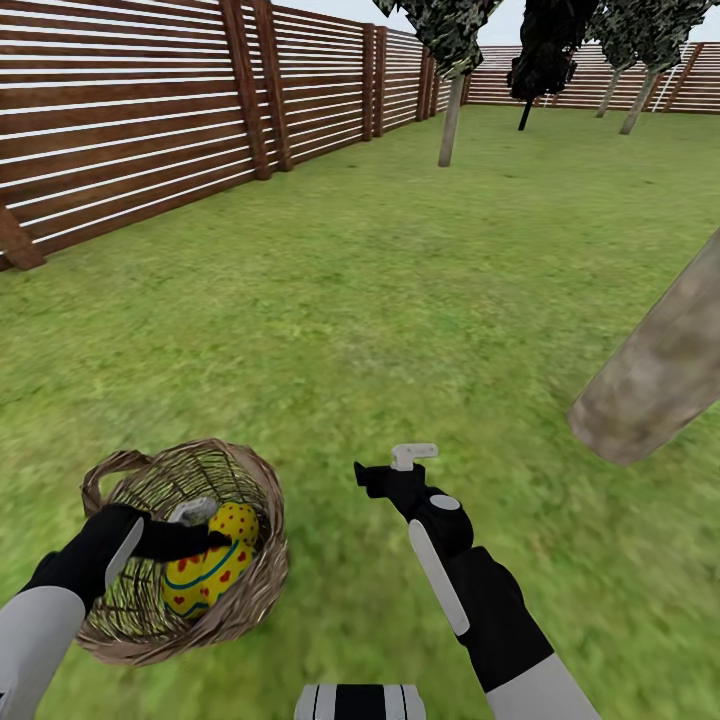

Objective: Take the three Easter eggs out of the wicker basket on the lawn in the garden, then place them on the lawn next to a single tree (choose any tree) so that all three eggs are next to the same tree and none are left in the basket.

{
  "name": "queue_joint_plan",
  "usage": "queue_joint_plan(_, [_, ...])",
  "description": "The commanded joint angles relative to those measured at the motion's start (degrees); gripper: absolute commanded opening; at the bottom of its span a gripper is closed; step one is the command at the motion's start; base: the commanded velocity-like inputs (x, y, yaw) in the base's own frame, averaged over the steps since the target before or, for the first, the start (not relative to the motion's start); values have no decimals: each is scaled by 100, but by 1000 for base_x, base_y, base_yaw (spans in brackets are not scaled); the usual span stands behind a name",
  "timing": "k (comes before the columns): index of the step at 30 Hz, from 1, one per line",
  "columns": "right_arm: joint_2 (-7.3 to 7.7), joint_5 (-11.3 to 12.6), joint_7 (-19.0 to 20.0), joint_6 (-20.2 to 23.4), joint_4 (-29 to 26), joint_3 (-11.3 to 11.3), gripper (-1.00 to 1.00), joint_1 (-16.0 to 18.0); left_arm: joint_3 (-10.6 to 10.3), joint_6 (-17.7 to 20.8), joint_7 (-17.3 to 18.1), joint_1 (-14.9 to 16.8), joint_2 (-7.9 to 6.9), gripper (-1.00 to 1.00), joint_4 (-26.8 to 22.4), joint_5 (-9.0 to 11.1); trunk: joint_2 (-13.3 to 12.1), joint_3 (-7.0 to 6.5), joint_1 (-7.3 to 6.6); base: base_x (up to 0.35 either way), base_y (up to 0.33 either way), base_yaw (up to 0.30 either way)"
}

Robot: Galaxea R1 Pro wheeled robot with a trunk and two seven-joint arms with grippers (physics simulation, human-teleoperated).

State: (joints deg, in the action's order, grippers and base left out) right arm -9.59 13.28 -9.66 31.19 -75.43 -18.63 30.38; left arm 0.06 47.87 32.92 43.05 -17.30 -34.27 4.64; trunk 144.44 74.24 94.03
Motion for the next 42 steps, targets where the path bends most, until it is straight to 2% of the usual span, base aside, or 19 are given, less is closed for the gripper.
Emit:
queue_joint_plan(1, [1, 61, -54, 18, -7, -9, 100, 3, 1, 62, -13, 2, -2, 100, -30, 46, 2, 5, -1, 0, 0, 0])
queue_joint_plan(4, [1, 61, -54, 18, -7, -9, 100, 3, 2, 125, -8, 2, -2, 100, -116, 46, 2, 5, -1, 0, 0, 0])
queue_joint_plan(8, [1, 61, -54, 18, -7, -9, 100, 3, 3, 150, -6, 2, -2, 100, -152, 46, 7, 93, 9, 0, 0, 0])
queue_joint_plan(14, [1, 61, -54, 18, -7, -9, 100, 3, -4, 160, -5, 2, -2, 100, -173, 46, 7, 93, 9, 0, 0, 0])
queue_joint_plan(19, [1, 61, -54, 18, -7, -9, 100, 3, 0, 161, -1, 2, -2, 100, -176, 46, 14, 204, 22, 0, 0, 0])
queue_joint_plan(25, [1, 61, -54, 18, -7, -9, 100, 3, -2, 162, 2, 2, -2, 100, -176, 46, 14, 204, 22, 0, 0, 0])
queue_joint_plan(29, [1, 61, -54, 18, -7, -9, 100, 3, 0, 162, 4, 2, -2, 100, -182, 46, 19, 293, 33, 0, 0, 0])
queue_joint_plan(42, [1, 61, -54, 18, -7, -11, 100, 3, 3, 167, 7, 2, 3, 100, -254, 43, 19, 293, 33, 0, 0, 0])
